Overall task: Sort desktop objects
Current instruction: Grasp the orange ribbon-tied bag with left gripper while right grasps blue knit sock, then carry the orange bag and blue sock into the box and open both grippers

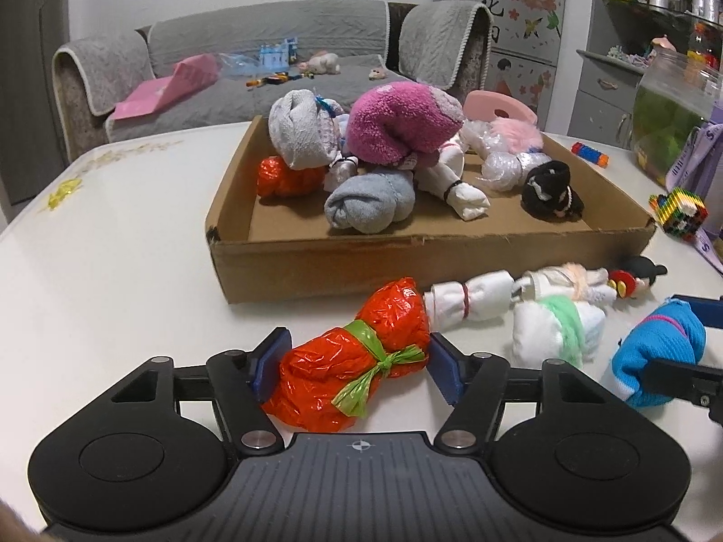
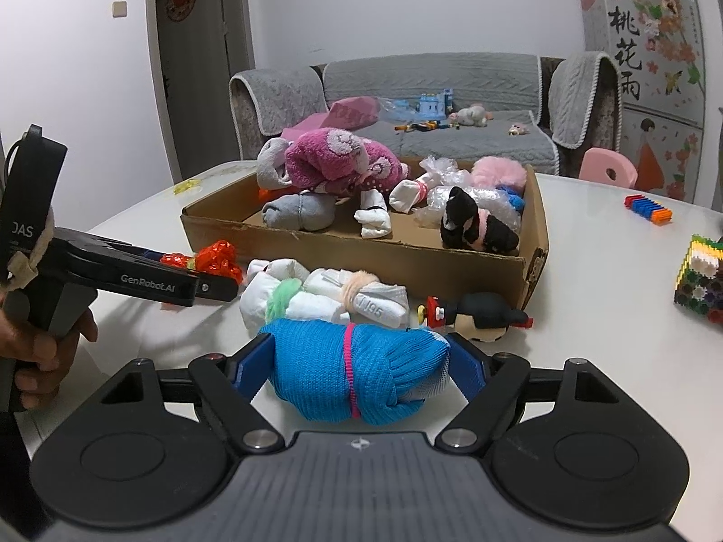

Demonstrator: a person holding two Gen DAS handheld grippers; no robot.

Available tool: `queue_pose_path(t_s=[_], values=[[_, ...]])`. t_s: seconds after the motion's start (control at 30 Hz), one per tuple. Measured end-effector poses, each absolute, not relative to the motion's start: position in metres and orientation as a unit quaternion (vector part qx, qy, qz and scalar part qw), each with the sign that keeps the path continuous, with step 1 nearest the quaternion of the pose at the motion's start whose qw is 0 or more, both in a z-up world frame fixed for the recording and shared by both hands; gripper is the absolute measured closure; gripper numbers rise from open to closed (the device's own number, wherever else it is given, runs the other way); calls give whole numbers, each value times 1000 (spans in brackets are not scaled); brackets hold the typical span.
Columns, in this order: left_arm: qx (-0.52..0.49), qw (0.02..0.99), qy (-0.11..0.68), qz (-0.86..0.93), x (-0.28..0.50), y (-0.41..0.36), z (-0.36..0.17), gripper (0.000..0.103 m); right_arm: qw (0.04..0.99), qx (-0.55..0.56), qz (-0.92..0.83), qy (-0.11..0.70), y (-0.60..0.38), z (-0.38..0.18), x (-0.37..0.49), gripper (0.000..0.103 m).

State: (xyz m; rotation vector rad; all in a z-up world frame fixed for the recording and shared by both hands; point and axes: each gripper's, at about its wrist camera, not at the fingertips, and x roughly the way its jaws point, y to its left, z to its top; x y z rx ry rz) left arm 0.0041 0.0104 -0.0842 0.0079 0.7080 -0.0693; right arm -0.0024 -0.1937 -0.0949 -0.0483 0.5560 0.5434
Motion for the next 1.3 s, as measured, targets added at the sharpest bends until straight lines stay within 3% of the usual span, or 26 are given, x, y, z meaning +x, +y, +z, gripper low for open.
queue_pose_path(t_s=[0.77,1.3], values=[[22,951,307,-39,-35,12,-51,39,928,-7,269,256,-212,-87,-8,30],[4,959,279,-42,-24,23,-20,39,919,166,286,217,-269,-62,25,30]])
